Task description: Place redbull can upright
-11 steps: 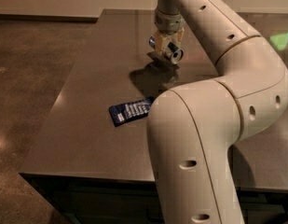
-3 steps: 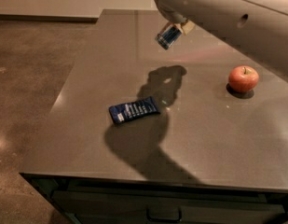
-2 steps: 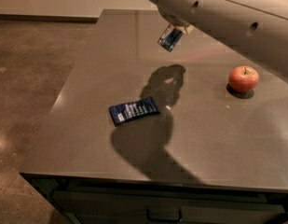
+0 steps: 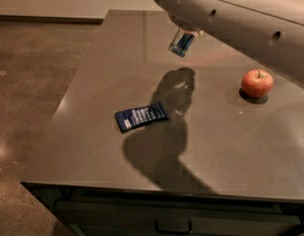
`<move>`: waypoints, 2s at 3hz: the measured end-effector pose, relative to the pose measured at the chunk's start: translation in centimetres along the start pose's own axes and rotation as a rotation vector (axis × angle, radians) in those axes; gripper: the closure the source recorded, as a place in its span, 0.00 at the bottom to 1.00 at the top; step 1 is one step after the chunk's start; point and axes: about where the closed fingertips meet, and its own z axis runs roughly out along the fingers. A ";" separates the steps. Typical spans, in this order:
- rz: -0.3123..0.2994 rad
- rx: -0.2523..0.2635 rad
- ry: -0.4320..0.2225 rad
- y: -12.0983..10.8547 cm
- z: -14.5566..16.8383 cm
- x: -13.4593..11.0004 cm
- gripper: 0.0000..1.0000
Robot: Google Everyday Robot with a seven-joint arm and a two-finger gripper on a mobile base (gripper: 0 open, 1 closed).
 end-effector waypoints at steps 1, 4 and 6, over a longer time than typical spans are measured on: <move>-0.074 0.048 0.049 -0.4 -0.2 0.6 1.00; -0.405 0.380 0.170 -2.7 -0.9 0.6 1.00; -0.551 0.552 0.295 -3.9 -0.7 -1.6 1.00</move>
Offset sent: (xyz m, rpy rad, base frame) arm 0.0123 0.0210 0.0258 -0.2158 -0.2313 0.4168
